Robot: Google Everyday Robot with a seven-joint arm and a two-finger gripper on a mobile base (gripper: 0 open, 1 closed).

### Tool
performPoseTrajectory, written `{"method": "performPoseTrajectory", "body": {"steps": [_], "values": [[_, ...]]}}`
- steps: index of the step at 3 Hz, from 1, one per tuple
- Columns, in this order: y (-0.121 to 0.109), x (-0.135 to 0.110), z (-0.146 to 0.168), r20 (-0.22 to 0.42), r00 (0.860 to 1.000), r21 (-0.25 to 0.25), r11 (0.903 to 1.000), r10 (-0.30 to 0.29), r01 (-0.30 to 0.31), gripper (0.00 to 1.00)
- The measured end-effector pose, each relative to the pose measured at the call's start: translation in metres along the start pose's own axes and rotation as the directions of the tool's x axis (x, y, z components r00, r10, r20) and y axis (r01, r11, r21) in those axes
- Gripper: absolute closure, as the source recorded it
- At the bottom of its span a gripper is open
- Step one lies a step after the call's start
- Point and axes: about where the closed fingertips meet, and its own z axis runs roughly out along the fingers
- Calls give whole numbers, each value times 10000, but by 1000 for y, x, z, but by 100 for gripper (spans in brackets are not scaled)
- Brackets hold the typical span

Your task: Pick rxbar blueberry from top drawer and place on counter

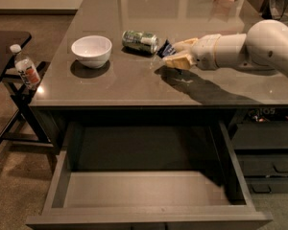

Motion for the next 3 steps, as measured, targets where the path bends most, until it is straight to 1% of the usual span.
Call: {"method": "performPoseTrajectory", "body": {"steps": [1, 2, 3], "values": [[0, 0, 0, 0, 10000, 0, 10000, 0, 0, 12], [0, 0, 0, 0, 10000, -1, 10000, 0, 0, 0], [0, 0, 0, 0, 10000, -2, 10000, 0, 0, 0]]}}
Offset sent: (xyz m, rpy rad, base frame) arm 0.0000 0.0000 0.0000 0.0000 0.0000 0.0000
